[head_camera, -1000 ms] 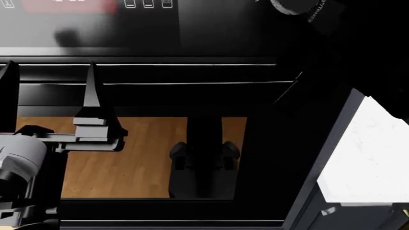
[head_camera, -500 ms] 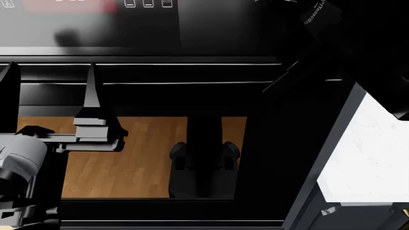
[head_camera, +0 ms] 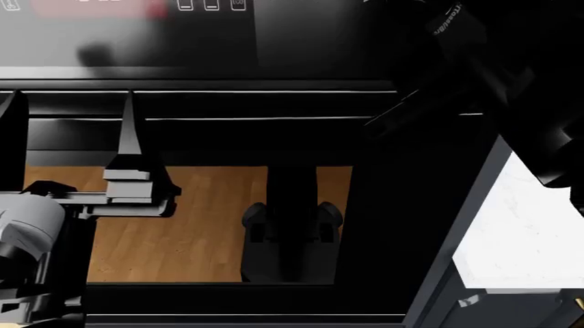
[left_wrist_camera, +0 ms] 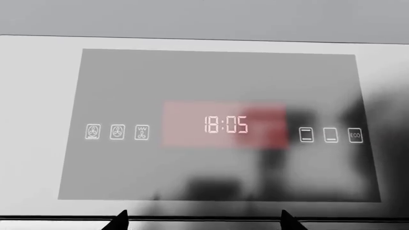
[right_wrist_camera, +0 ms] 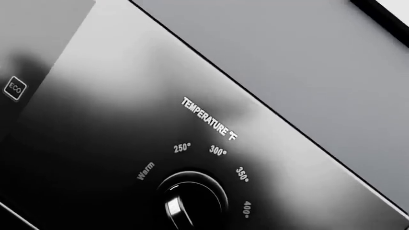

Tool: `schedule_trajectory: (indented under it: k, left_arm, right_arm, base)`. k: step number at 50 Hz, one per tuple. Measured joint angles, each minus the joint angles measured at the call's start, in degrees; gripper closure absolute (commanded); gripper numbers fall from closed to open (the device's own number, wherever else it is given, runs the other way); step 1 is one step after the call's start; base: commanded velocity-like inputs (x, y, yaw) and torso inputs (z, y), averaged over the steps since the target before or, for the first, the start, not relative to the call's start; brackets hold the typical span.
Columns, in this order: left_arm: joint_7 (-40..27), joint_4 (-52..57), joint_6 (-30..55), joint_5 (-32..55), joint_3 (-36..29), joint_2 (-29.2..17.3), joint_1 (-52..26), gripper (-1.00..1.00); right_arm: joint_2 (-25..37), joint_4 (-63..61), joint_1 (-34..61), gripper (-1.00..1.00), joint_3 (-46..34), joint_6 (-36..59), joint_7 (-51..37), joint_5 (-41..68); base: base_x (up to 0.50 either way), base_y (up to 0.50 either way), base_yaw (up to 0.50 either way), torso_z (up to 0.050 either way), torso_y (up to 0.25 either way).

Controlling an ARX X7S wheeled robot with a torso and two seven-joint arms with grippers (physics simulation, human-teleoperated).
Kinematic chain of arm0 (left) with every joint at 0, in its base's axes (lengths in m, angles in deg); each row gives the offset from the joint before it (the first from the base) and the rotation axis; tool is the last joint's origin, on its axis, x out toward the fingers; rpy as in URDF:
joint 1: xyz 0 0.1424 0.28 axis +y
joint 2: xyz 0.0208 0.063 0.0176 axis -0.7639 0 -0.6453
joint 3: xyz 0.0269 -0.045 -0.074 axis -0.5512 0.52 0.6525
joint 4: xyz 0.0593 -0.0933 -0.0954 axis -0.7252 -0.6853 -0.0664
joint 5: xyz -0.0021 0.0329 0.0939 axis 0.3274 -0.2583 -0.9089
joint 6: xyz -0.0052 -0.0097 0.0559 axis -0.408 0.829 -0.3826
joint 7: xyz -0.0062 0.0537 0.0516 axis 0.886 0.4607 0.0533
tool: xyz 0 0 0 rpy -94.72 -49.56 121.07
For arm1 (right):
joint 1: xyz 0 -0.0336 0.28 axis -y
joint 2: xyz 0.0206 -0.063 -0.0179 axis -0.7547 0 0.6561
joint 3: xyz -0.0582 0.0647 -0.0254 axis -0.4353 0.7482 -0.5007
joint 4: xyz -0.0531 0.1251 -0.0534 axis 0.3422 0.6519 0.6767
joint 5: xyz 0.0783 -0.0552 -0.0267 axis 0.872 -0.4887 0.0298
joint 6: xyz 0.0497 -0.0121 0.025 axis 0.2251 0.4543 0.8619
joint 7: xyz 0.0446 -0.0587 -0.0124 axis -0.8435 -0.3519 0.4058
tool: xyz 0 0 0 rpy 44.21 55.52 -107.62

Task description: Preheat the oven by turning the temperature knob.

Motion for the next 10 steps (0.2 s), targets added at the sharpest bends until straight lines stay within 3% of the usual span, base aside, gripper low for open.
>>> schedule_trajectory:
  k: [10]
  left_arm:
    - [0.02,-0.01,-0.13,0.03,0.15,-0.11,0.09,-1.0]
  right_arm:
    - [0.63,-0.68,-2.55,1.0,1.23,-4.9,-1.85,0.5]
  base:
    - [0.01,0.0,0.0,0.002,0.0]
